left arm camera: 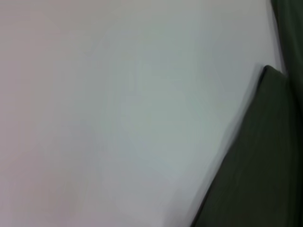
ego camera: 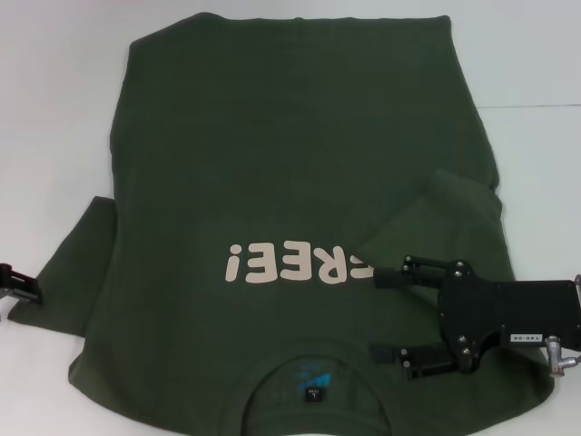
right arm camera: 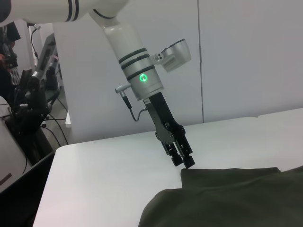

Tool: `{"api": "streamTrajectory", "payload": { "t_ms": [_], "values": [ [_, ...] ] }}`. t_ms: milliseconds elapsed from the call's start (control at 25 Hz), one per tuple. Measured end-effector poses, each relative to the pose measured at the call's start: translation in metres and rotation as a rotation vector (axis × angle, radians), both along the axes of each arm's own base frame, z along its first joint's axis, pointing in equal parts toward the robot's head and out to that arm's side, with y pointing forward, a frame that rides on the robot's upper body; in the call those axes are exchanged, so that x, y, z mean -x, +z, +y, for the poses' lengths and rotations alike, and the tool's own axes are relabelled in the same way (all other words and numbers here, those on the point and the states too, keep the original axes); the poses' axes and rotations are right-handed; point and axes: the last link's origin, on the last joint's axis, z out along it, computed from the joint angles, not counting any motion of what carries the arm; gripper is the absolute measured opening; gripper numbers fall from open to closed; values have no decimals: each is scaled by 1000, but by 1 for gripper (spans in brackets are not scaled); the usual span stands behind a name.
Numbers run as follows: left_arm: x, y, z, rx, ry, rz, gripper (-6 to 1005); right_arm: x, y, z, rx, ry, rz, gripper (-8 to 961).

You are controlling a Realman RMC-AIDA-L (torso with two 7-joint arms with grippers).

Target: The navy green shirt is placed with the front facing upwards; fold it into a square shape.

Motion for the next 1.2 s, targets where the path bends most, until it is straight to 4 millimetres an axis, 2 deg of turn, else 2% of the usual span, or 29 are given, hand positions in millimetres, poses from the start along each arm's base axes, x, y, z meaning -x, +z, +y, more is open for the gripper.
{"api": "streamTrajectory", "payload": {
  "t_ms": [40,800,1200],
  "values": [
    [0,0,0,-3,-1,1,549,0,0,0,0,0,0,945],
    [-3,-5,4,-3,7,-20,828,-2,0,-1,0,-8,0,945],
    [-1,-6,5,-2,6,-14,828,-1,0,0,-1,-8,-1,944]
  ]
}}
